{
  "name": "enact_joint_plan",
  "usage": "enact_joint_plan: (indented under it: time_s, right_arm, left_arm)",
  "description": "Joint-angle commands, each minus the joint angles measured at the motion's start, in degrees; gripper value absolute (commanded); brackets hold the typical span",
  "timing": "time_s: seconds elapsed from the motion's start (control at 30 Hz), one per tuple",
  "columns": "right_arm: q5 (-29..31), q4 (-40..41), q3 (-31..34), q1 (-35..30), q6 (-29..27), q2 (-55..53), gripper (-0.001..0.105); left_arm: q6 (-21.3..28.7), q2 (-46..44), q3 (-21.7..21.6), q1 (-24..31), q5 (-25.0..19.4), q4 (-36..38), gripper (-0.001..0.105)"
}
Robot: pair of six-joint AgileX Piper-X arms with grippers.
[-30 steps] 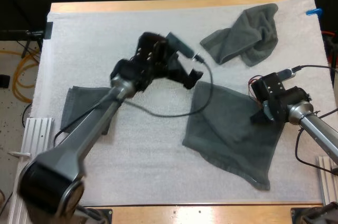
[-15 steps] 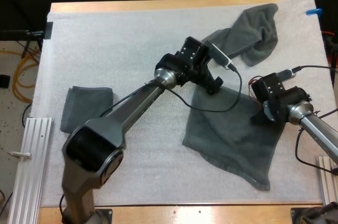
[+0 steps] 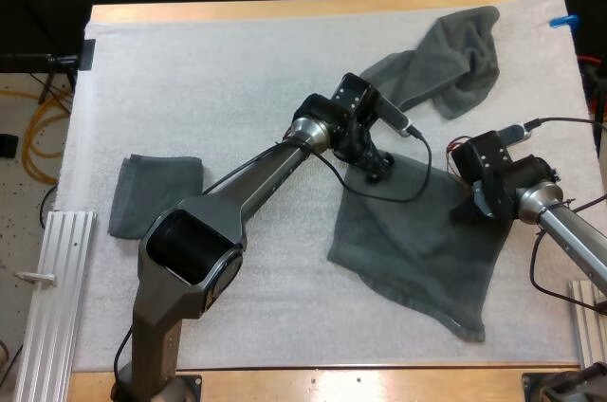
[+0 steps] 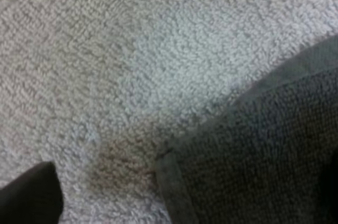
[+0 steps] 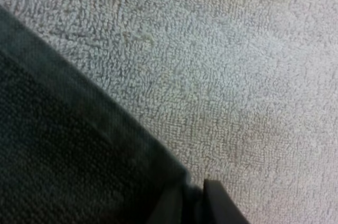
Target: Pick towel from pile fold and stack
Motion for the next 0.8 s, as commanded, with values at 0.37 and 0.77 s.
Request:
enact_joint_plan:
  time_s: [0.37, 0.77]
  right_arm:
    - [0.79, 0.42, -0.06, -0.40, -0.43, -0.52, 0.000]
    - [0.79, -4.97, -3.68, -0.40, -0.43, -11.59, 0.000]
  left_arm:
    - [-0.51, 0.02, -0.63, -0.16, 4.67, 2.51, 0.000]
    - [0.31, -13.86, -2.80, 0.69, 4.25, 5.50, 0.000]
